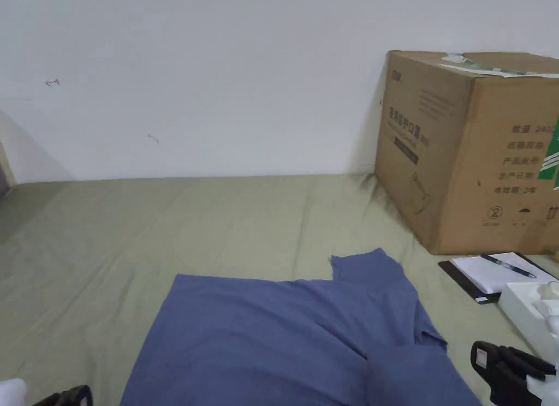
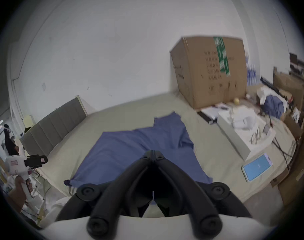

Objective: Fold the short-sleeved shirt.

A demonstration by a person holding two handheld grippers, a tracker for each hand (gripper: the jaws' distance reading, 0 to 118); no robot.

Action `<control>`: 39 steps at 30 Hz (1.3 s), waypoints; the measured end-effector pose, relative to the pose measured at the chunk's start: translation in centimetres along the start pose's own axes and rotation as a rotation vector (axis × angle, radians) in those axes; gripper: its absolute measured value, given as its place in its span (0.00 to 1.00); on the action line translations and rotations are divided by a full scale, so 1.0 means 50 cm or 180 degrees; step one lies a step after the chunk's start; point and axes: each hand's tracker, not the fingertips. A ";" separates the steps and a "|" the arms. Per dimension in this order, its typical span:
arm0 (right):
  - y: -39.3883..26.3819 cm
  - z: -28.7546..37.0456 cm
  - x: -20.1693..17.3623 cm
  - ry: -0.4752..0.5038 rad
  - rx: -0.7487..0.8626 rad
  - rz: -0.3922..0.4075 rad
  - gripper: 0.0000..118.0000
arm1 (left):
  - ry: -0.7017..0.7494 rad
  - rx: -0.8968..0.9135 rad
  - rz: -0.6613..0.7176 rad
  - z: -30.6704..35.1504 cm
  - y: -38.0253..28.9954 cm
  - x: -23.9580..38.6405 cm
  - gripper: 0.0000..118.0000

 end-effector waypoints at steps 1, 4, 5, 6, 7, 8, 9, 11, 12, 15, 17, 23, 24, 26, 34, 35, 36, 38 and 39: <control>-0.001 -0.004 -0.016 -0.0012 0.0014 0.0037 0.00 | -0.0100 0.0027 0.0075 0.005 0.006 -0.006 0.00; 0.006 -0.006 -0.033 0.0237 0.0011 0.0048 0.00 | -0.0079 -0.0082 0.0119 0.001 0.041 -0.017 0.00; 0.003 -0.012 -0.037 0.0237 -0.0041 0.0100 0.00 | 0.0068 -0.0376 0.0026 -0.016 0.053 -0.027 0.00; 0.013 -0.003 -0.042 0.0198 -0.0036 0.0169 0.00 | 0.0057 -0.0742 -0.0039 -0.038 0.063 -0.037 0.00; 0.009 -0.005 -0.042 0.0191 -0.0098 0.0221 0.00 | -0.0163 -0.1323 -0.0067 -0.072 0.071 -0.054 0.00; 0.002 -0.009 -0.040 0.0218 -0.0159 0.0246 0.00 | -0.0372 -0.1786 -0.0019 -0.102 0.063 -0.067 0.00; -0.006 -0.012 -0.036 0.0250 -0.0216 0.0245 0.00 | -0.0436 -0.2182 0.0126 -0.133 0.044 -0.081 0.00; -0.011 -0.019 -0.054 0.0253 -0.0356 0.0258 0.00 | -0.0405 -0.2288 -0.0002 -0.173 0.006 -0.101 0.01; -0.019 -0.022 -0.053 0.0275 -0.0439 0.0236 0.00 | -0.0261 -0.2297 -0.0114 -0.191 -0.010 -0.107 0.20; -0.027 -0.032 -0.054 0.0250 -0.0585 0.0164 0.00 | -0.0038 -0.2477 -0.0227 -0.238 -0.055 -0.125 0.99; -0.036 -0.032 -0.052 0.0261 -0.0663 0.0127 0.00 | 0.0017 -0.2424 -0.0290 -0.253 -0.076 -0.129 0.98; -0.048 -0.061 -0.052 0.0198 -0.0867 0.0212 0.00 | 0.0093 -0.2281 -0.0225 -0.266 -0.104 -0.122 0.02; -0.051 -0.062 -0.049 0.0189 -0.0883 0.0216 0.00 | 0.0197 -0.2145 -0.0366 -0.252 -0.108 -0.112 0.02; -0.053 -0.065 -0.039 0.0130 -0.0858 0.0190 0.00 | 0.0156 -0.2127 -0.0361 -0.237 -0.114 -0.098 0.02; -0.091 -0.133 0.184 -0.0358 -0.1322 -0.0629 0.00 | -0.0038 -0.1432 0.0151 -0.169 -0.105 -0.109 0.02; -0.100 -0.146 0.212 -0.0479 -0.1538 -0.0602 0.00 | -0.0067 -0.1398 0.0174 -0.162 -0.096 -0.100 0.02; -0.110 -0.155 0.234 -0.0555 -0.1718 -0.0572 0.17 | -0.0087 -0.1402 0.0176 -0.159 -0.090 -0.094 0.02; -0.138 -0.182 0.264 -0.0620 -0.2093 -0.0565 0.85 | -0.0054 -0.1448 0.0163 -0.162 -0.080 -0.082 0.02; -0.159 -0.190 0.273 -0.0617 -0.2205 -0.0543 0.98 | -0.0044 -0.1474 0.0166 -0.165 -0.072 -0.072 0.02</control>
